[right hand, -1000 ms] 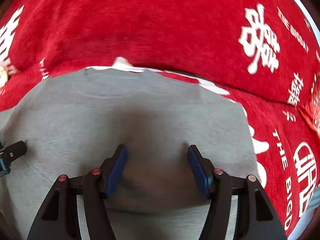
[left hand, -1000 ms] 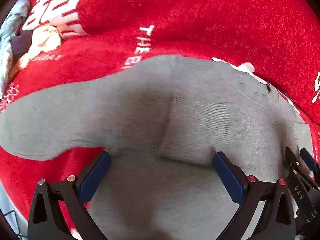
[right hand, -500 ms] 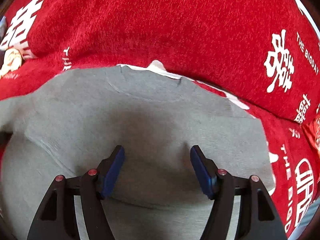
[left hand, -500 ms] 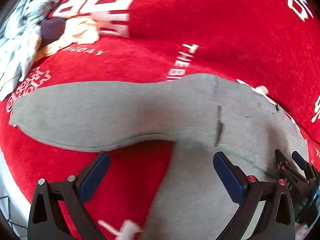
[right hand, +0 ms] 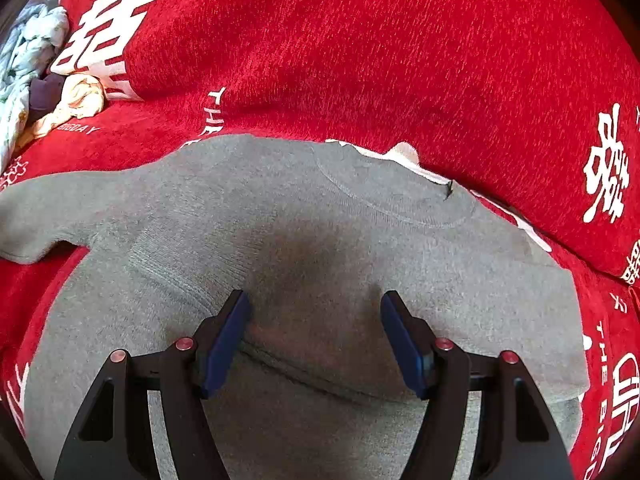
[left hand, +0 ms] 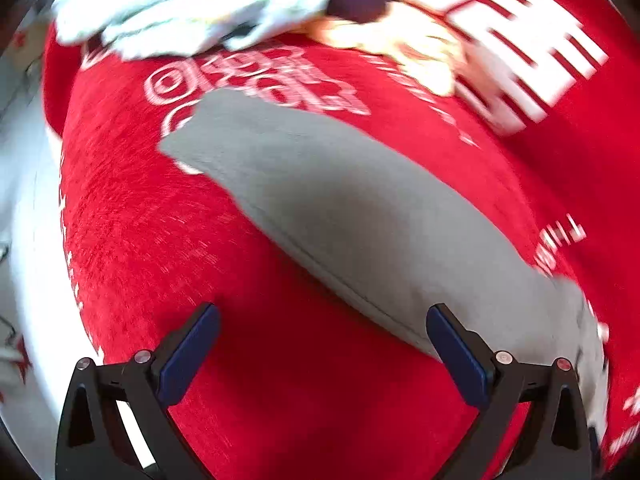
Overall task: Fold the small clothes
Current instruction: 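Move the left tool to the cuff of the other sleeve, then close the left tool on the other sleeve cuff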
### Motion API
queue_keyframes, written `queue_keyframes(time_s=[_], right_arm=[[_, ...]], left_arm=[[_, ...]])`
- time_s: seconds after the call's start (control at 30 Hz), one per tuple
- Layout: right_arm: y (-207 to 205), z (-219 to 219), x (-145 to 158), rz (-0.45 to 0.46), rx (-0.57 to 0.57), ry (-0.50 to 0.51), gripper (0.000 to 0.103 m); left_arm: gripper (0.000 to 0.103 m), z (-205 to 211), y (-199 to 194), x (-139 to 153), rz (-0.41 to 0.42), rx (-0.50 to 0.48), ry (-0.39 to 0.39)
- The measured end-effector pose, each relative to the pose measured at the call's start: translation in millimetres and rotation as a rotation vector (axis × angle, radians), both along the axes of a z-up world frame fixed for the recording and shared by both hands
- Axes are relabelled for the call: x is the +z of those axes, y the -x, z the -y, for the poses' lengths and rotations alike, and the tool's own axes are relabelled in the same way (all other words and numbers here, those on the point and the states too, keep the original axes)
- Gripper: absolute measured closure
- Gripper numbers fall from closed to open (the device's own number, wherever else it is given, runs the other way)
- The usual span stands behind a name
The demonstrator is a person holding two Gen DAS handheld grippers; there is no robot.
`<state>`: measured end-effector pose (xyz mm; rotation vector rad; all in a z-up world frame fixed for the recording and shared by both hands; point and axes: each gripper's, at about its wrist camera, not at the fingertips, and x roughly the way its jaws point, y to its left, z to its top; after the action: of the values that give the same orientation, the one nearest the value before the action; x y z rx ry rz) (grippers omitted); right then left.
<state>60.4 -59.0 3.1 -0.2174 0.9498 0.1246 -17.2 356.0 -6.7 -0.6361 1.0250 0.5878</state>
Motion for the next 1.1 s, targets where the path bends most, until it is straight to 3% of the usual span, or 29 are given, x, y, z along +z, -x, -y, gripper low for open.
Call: queue_keyframes(time_s=[0.2,0.37,0.53,0.63,0.7,0.83,1.1], right_arm=[[-3.4,8.7,-2.6,-0.007,-0.035,-0.045,0.024],[-3.8,15.3,-3.8,-0.017,-0.046,-0.086,0.023],[-1.4,13.8,-3.7,-0.006,-0.048,-0.078,0.023],[-0.8,13.8,-3.5,-0.007,-0.047,-0.077,0.023],[-0.2,12.8,-3.5,-0.004,-0.048,-0.069,0.023],[0.8,11.1,-3.0,0.003,-0.049,-0.053,0.023],[1.2,11.1,-3.5,0.007,-0.051,-0.051,0.023]], left_arm=[[0.0,-11.5,-36.9,-3.3,0.066,-0.042,-0.11],[0.0,-14.4,-53.8,-8.6,0.098,0.024,-0.206],[0.001,-24.1,-46.1,-2.6,0.176,0.091,-0.167],[0.029,-26.2,-32.8,0.9,0.182,0.153,-0.193],[0.06,-28.2,-24.4,0.7,0.2,0.175,-0.2],[0.086,-44.3,-7.1,-3.0,0.282,0.203,-0.122],[0.091,-55.7,-5.1,-4.6,0.328,0.191,-0.063]])
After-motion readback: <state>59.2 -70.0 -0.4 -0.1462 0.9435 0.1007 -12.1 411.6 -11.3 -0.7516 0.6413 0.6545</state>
